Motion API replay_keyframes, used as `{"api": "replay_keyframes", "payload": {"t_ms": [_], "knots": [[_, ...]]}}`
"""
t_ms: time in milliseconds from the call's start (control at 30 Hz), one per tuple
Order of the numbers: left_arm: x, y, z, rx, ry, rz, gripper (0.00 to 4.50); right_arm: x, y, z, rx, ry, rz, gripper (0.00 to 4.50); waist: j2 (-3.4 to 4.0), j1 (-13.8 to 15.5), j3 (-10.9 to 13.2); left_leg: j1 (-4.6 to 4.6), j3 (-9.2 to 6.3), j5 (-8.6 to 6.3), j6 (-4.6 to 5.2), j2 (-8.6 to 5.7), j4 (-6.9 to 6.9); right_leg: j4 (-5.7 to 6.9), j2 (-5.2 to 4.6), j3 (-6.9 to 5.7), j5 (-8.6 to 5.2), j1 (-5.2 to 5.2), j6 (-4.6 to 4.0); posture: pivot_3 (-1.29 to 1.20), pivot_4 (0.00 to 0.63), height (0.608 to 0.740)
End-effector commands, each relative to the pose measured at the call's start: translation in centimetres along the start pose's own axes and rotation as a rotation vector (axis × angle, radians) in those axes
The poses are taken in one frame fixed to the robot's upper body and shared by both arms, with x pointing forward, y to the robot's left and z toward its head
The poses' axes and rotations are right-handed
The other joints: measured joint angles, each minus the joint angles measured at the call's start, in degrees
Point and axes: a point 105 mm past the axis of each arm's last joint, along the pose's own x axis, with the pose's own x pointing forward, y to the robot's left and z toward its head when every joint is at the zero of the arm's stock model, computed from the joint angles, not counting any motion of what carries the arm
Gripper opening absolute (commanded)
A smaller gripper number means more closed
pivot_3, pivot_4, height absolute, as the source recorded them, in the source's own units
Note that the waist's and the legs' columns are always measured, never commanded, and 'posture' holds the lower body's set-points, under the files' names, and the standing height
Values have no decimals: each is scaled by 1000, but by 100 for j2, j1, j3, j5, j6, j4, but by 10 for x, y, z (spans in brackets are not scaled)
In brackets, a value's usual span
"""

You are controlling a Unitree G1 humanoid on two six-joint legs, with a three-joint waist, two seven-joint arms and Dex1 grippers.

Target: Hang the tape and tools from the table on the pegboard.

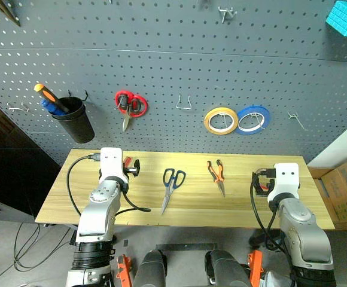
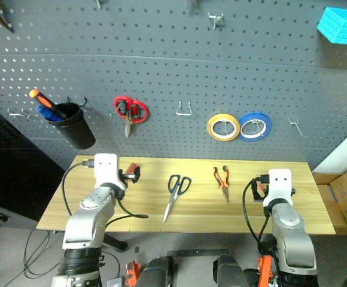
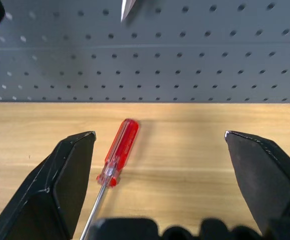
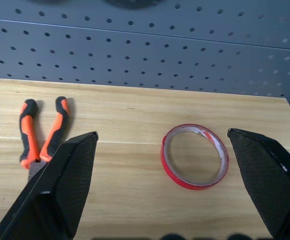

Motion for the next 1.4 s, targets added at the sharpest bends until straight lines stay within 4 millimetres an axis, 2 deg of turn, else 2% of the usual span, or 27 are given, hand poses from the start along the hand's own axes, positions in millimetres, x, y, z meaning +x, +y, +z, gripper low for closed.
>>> {"api": "replay_keyframes", "payload": {"t_ms": [33, 233, 533, 667, 700, 767, 900, 1067, 1133, 1400], "knots": [[-1, -9, 13, 10, -41, -40, 4450, 0, -6, 17, -18, -62, -14, 4500, 0, -10, 0, 0, 0, 0, 0, 0, 0, 0, 0, 0, 0, 0, 0, -13, 143, 740], [1, -10, 14, 3, -37, -60, 4450, -1, -16, 15, -29, -55, -30, 4500, 0, -22, 0, 0, 1, 0, 1, 5, -13, 1, 9, -1, -2, -4, 4, -17, 148, 740], [2, -10, 16, -12, -46, -54, 4450, -3, -13, 13, -34, -46, -15, 4500, 0, -32, 0, 1, 2, 0, 1, 6, -5, 2, 10, 3, -1, -2, 4, -18, 154, 740], [5, -23, 22, -5, -61, -112, 4450, -2, -13, 16, -90, -51, 16, 4500, 0, -30, 0, 1, 2, 0, 1, 6, -5, 2, 10, 3, -1, -2, 4, -22, 165, 740], [6, -29, 25, 12, -71, -142, 4450, -1, -13, 17, -103, -51, 26, 4500, 0, -26, 0, 0, 2, 0, 1, 6, -5, 2, 10, 3, -1, -1, 4, -22, 169, 740], [5, -54, 34, 54, -102, -273, 4450, 0, -14, 18, -123, -42, 54, 4500, -2, -22, 2, 0, 2, 0, 2, 5, -5, 1, 10, 3, -1, -1, 4, -24, 176, 740], [-1, -111, 45, -1, -90, -556, 4450, 5, -5, 14, -201, 14, 213, 4500, -10, -26, 11, 0, 7, 0, 2, 2, -1, 0, 7, 6, -1, 1, 4, -35, 193, 740], [-14, -166, 47, -85, -20, -816, 4450, 17, -5, 5, -302, 88, 373, 4500, -6, -59, 53, 4, 8, 0, 3, 3, 0, 1, 9, 8, -2, 4, 4, -40, 220, 740], [-24, -196, 38, -126, 55, -932, 4450, 28, -13, 0, -299, 141, 417, 4500, -4, -73, 103, 4, 9, -1, 4, 3, -1, 1, 11, 10, -2, 3, 4, -45, 232, 740], [-40, -245, 22, -213, 174, -1085, 4450, 61, -40, -1, -301, 196, 417, 4500, -4, -103, 381, 2, 8, 0, 7, 3, 5, 9, 15, 16, 2, 3, 11, -52, 299, 740]]}}
